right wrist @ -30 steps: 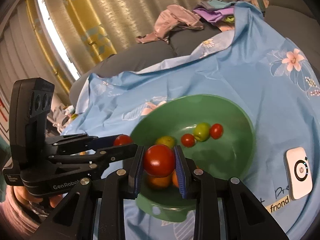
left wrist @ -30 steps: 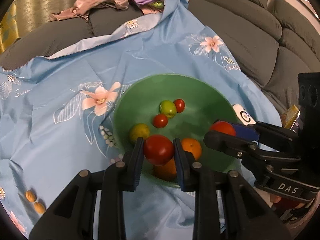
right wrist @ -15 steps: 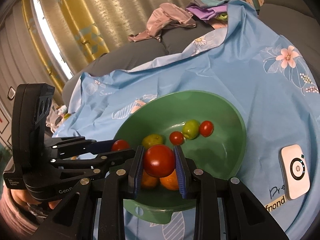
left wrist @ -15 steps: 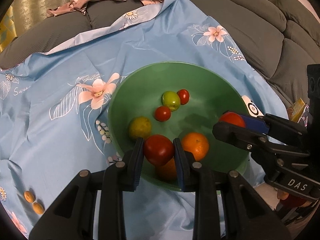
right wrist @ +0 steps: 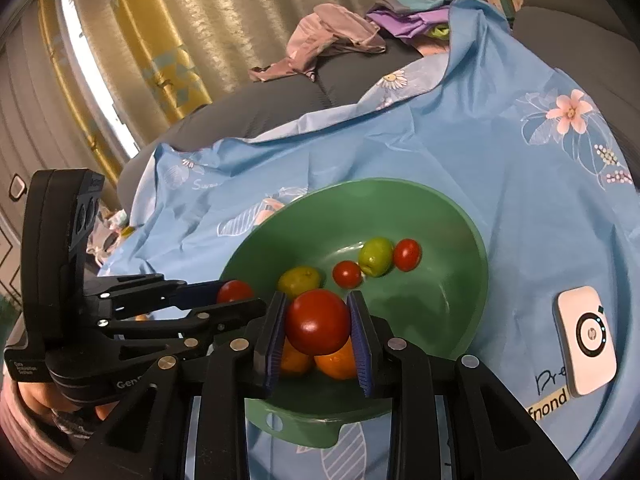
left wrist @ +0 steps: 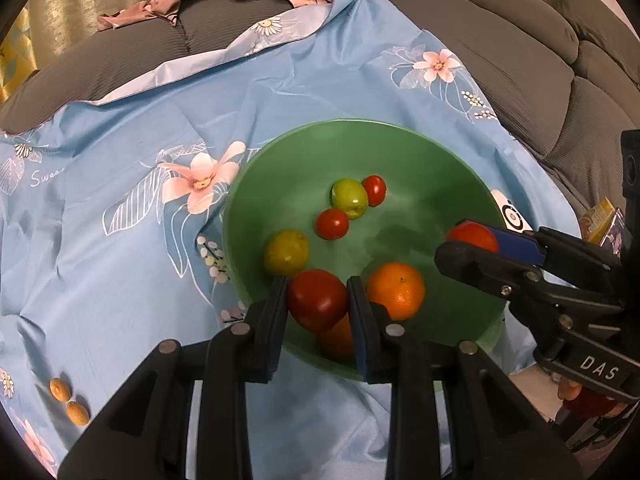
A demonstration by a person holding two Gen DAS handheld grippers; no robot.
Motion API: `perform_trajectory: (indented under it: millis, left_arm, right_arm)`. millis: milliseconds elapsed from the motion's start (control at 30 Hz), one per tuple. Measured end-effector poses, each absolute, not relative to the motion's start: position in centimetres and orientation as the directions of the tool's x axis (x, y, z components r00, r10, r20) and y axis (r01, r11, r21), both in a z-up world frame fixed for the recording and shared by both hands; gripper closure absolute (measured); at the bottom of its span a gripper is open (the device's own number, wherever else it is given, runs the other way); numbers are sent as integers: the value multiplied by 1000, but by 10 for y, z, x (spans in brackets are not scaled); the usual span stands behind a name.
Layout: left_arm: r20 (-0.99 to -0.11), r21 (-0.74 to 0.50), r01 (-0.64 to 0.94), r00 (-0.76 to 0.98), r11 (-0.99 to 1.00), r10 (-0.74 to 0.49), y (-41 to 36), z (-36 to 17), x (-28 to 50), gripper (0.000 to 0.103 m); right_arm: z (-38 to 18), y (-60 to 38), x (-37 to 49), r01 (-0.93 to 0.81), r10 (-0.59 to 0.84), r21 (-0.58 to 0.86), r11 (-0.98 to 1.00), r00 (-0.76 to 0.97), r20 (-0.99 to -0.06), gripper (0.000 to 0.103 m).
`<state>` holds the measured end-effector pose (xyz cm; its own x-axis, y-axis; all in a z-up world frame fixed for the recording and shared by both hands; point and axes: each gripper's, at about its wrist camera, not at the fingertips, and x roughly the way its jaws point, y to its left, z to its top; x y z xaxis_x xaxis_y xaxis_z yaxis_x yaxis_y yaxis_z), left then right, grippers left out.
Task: Organize fruits
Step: 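Open both tools to drop the cherry tomatoes into the bowl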
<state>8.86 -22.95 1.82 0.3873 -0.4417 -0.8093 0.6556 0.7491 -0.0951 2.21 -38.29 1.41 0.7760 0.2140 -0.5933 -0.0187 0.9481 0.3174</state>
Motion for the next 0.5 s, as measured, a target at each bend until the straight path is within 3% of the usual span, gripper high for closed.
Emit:
perform_trajectory:
  millis: [100, 267, 400, 500]
  left_arm:
    - [-805, -83, 646, 406, 759, -433, -227, 20, 88, 69]
    - [-792, -75, 640, 428, 765, -436, -223, 27, 83, 49]
    - [-785, -75, 630, 441, 773, -436, -217, 32, 78, 44]
    - [-781, -80, 612, 452, 787, -430, -207, 36, 73, 34]
  right_arm:
    - [16, -385, 21, -6, 204, 321, 947, 783, -588, 72]
    - [18, -386, 18, 9, 188, 315, 949, 786, -590, 68]
    - [20, -383, 14, 13, 185, 315, 949, 787, -589, 68]
    - [24, -380, 11, 8, 185, 311, 950, 788, -587, 68]
